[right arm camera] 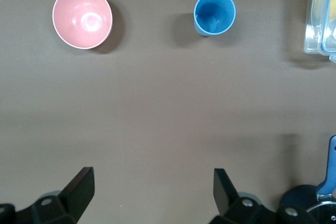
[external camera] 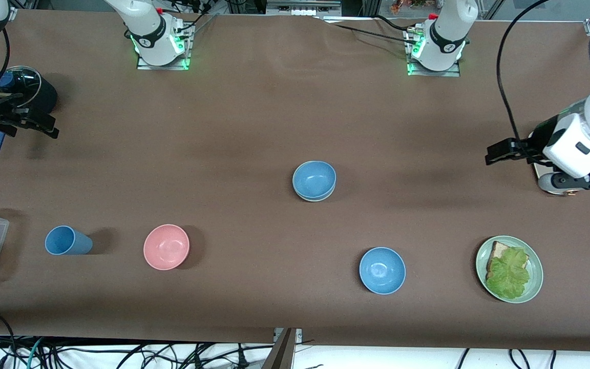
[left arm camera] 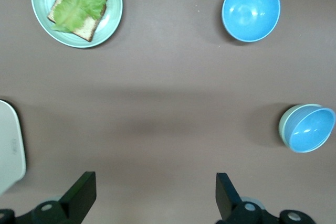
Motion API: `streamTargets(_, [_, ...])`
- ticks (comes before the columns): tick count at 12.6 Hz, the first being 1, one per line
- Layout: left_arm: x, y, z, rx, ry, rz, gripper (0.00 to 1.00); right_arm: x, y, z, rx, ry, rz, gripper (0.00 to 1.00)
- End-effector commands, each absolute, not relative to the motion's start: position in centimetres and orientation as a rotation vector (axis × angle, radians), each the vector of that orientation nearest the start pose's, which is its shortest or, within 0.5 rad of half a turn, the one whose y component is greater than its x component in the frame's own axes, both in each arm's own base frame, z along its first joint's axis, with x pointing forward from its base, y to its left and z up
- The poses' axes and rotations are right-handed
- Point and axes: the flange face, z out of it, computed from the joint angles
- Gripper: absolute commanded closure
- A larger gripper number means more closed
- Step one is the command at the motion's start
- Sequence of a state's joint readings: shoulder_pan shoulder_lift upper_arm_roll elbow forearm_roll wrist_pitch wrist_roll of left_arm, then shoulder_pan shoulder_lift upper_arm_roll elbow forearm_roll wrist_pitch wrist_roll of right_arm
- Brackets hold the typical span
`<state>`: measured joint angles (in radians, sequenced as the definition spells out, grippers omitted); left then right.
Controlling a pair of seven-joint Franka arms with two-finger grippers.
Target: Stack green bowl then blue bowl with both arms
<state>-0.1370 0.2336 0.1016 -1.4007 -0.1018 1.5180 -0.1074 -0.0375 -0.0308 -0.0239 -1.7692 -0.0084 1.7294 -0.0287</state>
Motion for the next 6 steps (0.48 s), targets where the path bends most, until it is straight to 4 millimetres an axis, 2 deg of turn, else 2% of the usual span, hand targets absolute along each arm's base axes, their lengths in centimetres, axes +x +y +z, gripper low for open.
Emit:
streamTargets(1, [61.52, -2.58, 56.7, -3.193, -0.05, 0.208, 0.0, 55.07, -3.68, 56.62, -3.133, 0.073, 0.033, 0.0])
streamTargets(6, [61.5, -3.14, 56.53, -3.189, -0.04, 0.22, 0.0, 55.14, -3.61, 56.57, -3.135, 0.066, 0.031, 0.0])
